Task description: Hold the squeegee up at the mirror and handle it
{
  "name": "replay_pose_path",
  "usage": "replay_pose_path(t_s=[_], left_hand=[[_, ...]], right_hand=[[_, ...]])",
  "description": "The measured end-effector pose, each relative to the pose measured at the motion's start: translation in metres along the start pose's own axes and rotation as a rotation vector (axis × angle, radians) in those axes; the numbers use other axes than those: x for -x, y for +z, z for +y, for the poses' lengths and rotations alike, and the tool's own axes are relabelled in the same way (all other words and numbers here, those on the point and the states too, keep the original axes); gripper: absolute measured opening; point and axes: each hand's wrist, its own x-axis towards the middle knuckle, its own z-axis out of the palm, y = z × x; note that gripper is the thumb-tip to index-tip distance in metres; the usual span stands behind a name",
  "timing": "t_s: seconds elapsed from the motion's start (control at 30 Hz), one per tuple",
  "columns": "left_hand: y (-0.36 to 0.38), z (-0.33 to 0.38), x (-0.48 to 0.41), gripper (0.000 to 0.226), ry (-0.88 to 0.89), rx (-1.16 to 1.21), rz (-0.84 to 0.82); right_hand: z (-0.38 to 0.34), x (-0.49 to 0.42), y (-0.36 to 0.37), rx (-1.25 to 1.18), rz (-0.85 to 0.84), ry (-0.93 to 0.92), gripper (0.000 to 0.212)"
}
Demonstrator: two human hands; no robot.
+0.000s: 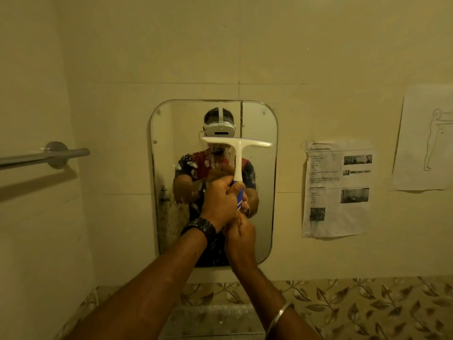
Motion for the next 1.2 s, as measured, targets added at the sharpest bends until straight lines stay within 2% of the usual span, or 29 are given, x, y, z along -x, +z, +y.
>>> replay_pose_path(t_s=[0.1,0.23,0.47,0.6,0.8,0.97,1.2], left_hand=[[-0.003,0.024,-0.018,0.014,0.053,-0.014,0.02],[-0.01,0.028,-0.031,0.016,0.021,-0.021,0.054],[-0.012,-0.038,0.004,0.016,-0.062,-0.006,0.039],[-0.011,-0.051,0.025,0.017,-0.082,-0.044,0.046],[-0.02,-0.01,0.008,0.018,0.019,0.008,0.05],[-0.032,0.015,-0.017,0.021,0.054,-0.007,0.116],[-0.035,-0.041,0.013,0.016,-0.069,0.052,0.076]], right_hand=[[-0.02,-0.024,0.001,-0.031,-0.027,-0.068,0.036],[-0.02,-0.036,0.01,0.012,-0.04,-0.098,0.04],[0.037,0.006,0.018,0.069,-0.04,0.068,0.041],[0.053,0.027,0.015,0.075,-0.054,0.079,0.04],[0.008,0.005,0.013,0.008,-0.052,-0.033,0.036],[-0.012,-0.027,0.029,0.065,-0.057,-0.117,0.04],[0.044,0.009,0.035,0.118,-0.092,0.041,0.037]])
